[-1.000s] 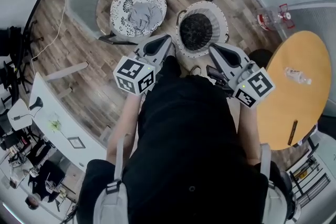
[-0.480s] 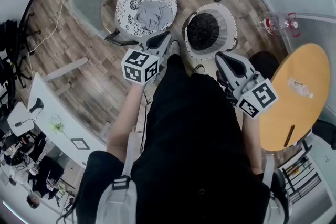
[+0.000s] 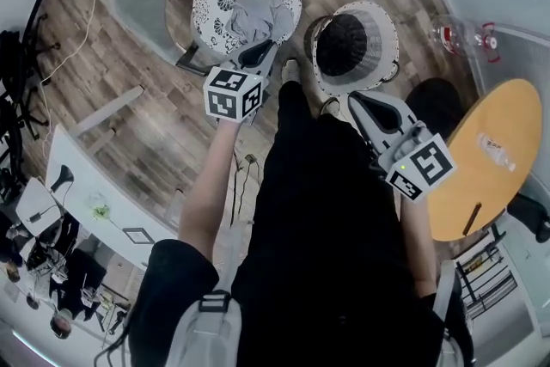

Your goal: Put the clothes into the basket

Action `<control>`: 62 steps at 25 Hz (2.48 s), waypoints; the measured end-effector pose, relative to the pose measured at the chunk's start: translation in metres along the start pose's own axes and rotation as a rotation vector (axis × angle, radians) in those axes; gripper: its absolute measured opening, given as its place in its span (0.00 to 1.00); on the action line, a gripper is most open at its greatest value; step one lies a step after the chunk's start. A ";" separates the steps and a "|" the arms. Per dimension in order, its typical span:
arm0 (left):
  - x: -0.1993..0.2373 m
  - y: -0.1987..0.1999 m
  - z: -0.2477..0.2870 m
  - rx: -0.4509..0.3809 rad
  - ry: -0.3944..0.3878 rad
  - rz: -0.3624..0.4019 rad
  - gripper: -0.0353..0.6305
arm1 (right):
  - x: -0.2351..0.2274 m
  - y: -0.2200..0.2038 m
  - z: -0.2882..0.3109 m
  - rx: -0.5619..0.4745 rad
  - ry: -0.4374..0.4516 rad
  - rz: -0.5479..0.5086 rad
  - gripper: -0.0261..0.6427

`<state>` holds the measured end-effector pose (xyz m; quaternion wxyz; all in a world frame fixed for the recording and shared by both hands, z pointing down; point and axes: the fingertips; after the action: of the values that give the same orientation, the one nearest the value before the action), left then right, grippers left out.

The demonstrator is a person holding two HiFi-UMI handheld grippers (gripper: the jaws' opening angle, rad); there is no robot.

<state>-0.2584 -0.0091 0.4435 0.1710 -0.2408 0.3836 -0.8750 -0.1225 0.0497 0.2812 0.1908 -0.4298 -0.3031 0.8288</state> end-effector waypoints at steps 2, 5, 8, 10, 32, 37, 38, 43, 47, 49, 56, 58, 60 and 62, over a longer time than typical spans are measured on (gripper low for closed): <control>0.013 -0.008 0.008 0.026 0.005 -0.009 0.14 | 0.000 -0.001 0.008 0.020 0.002 0.008 0.06; 0.030 -0.024 0.020 0.064 0.006 -0.030 0.20 | -0.003 -0.003 0.016 0.048 -0.009 0.026 0.06; 0.050 -0.039 0.033 0.099 0.013 -0.043 0.23 | -0.009 -0.006 0.022 0.070 -0.024 0.045 0.06; 0.060 -0.048 0.041 0.118 0.021 -0.050 0.26 | -0.014 -0.009 0.025 0.088 -0.036 0.058 0.06; 0.173 -0.151 0.123 0.303 0.212 -0.056 0.60 | -0.043 -0.037 0.054 0.197 -0.090 0.175 0.06; 0.191 -0.167 0.133 0.339 0.256 -0.051 0.68 | -0.050 -0.042 0.055 0.208 -0.094 0.198 0.06; 0.193 -0.171 0.136 0.349 0.261 -0.051 0.69 | -0.051 -0.042 0.055 0.208 -0.096 0.202 0.06; 0.201 -0.188 0.151 0.381 0.265 -0.036 0.77 | -0.057 -0.044 0.055 0.206 -0.115 0.223 0.06; 0.204 -0.199 0.164 0.407 0.246 -0.048 0.81 | -0.061 -0.049 0.055 0.212 -0.126 0.239 0.06; 0.204 -0.204 0.171 0.424 0.232 -0.044 0.84 | -0.063 -0.051 0.054 0.214 -0.133 0.246 0.06; 0.203 -0.222 0.187 0.488 0.185 -0.031 0.84 | -0.066 -0.059 0.056 0.219 -0.141 0.267 0.06; 0.202 -0.223 0.188 0.491 0.185 -0.038 0.84 | -0.067 -0.059 0.055 0.211 -0.143 0.273 0.06; 0.202 -0.223 0.190 0.482 0.194 -0.042 0.84 | -0.069 -0.059 0.051 0.208 -0.149 0.277 0.06; 0.201 -0.223 0.191 0.486 0.201 -0.038 0.84 | -0.072 -0.059 0.049 0.206 -0.156 0.280 0.06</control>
<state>-0.3445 -0.0746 0.7826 0.1684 -0.1118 0.1727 -0.9640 -0.1195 0.0357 0.3855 0.0924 -0.3805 -0.1677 0.9048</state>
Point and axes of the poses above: the fingertips, and each gripper's own axes: z forward along the fingers, x to its left, y out of its top, and after that the axes turned 13 degrees about z, right-handed
